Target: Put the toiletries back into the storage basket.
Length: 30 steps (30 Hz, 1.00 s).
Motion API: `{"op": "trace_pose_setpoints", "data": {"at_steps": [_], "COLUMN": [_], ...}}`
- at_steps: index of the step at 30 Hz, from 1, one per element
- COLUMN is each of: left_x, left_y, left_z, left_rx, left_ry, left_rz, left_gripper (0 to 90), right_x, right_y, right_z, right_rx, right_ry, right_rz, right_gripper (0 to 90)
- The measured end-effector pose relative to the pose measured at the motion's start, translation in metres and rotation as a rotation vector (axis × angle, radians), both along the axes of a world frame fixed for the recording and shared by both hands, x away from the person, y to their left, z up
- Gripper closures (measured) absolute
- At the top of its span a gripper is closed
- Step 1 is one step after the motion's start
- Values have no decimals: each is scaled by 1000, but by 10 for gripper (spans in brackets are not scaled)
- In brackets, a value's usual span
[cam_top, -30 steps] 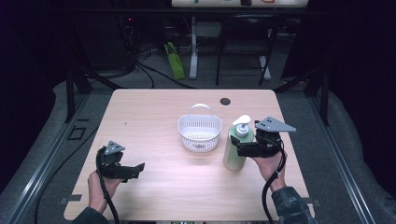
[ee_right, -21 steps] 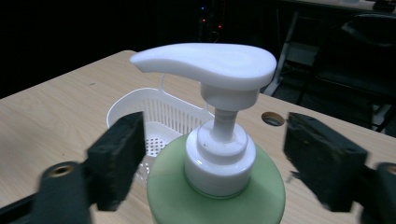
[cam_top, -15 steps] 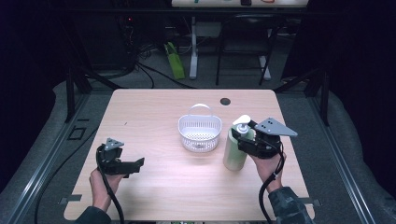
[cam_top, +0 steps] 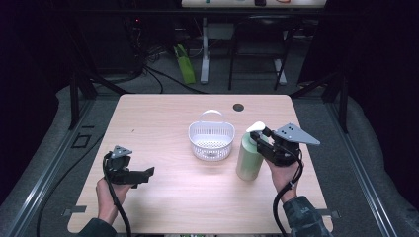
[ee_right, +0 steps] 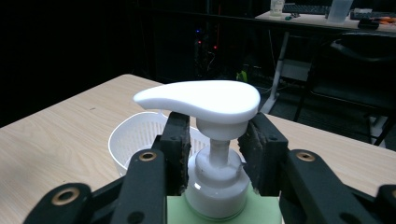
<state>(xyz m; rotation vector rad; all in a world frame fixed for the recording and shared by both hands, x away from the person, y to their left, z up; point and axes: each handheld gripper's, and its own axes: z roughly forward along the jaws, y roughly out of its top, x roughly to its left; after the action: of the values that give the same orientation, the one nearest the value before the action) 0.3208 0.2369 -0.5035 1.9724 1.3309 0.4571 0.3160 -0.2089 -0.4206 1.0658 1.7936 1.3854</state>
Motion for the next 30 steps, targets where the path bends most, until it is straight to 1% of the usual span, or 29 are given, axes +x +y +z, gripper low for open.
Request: {"op": "trace_pose_setpoints", "data": {"at_steps": [3,5,8,15,16,30], "left_x": [0,0,-1,-1,-1,0], "left_y": [0,1,2,0,0,-1], "left_z": [0,1,1,1,1,0], "left_rx": [4,15,18,31,32,39], "left_ry": [0,-3,-4,-8,-4,-8], "left_rz": [-5,-9,-6,-16,-18,-19], "left_gripper": [0,0,0,0,0,0], "right_x": [0,0,0,1,0,-1], "right_y": [-1,-2,-2,-3,-3,-5], "right_z": [0,0,0,0,0,-2], "right_rx": [8,11,9,15,19,58], "right_ry": [-4,-3,-5,-7,-8,-31], "right_rz": [-4,-1,0,5,5,4], "right_gripper": [668,672,675,678,678,678]}}
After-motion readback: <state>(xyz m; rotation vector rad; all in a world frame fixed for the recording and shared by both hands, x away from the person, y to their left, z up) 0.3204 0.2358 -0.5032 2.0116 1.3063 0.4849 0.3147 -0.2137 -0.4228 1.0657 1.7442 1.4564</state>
